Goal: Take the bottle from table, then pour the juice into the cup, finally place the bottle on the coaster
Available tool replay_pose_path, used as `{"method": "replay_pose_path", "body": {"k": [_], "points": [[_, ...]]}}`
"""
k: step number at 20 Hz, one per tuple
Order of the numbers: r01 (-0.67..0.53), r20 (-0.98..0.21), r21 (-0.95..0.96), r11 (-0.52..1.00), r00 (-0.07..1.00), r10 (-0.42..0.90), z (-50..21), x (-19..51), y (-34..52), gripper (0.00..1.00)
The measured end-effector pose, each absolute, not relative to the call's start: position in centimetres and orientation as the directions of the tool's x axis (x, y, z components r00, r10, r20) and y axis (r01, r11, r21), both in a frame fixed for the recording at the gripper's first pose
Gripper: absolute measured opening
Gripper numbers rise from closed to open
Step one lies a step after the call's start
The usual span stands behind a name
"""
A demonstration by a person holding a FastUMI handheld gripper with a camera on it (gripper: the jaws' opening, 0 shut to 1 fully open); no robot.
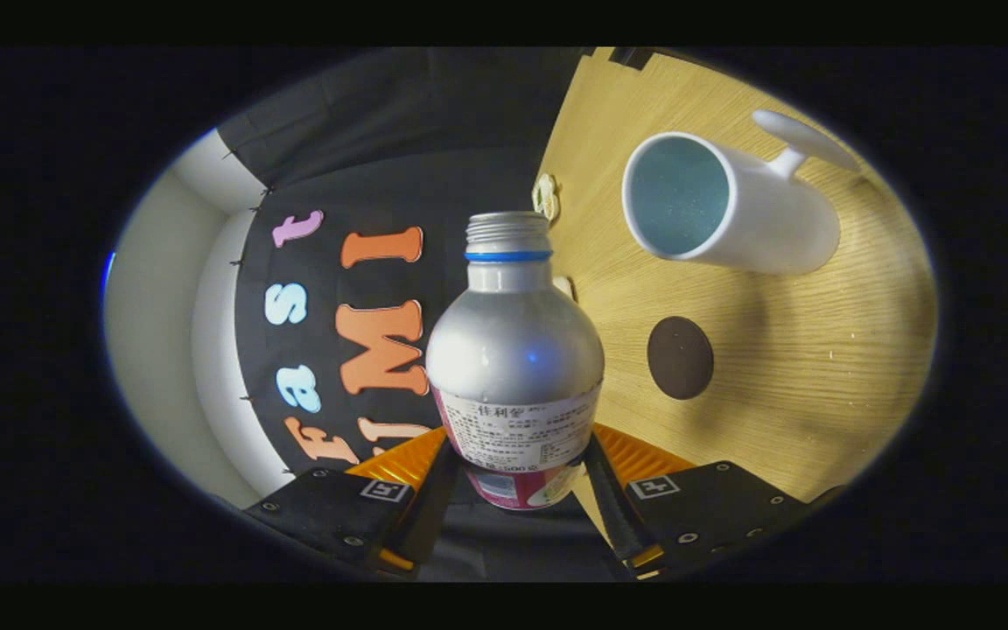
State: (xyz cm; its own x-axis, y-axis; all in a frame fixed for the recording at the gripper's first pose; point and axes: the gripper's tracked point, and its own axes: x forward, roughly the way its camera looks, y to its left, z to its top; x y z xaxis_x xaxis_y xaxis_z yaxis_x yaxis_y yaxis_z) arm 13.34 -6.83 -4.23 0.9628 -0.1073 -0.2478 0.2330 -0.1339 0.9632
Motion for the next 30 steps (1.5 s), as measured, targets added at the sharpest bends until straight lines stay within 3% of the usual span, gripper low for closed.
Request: {"method": "replay_pose_path", "body": {"k": [16,30], "points": [[0.215,-0.294,0.897,-0.386,0.942,-0.159,-3.6,13.0,-10.1,0.76],[0.191,-0.306,0.836,-0.514,0.940,-0.149,-2.9,13.4,-10.1,0.76]]}}
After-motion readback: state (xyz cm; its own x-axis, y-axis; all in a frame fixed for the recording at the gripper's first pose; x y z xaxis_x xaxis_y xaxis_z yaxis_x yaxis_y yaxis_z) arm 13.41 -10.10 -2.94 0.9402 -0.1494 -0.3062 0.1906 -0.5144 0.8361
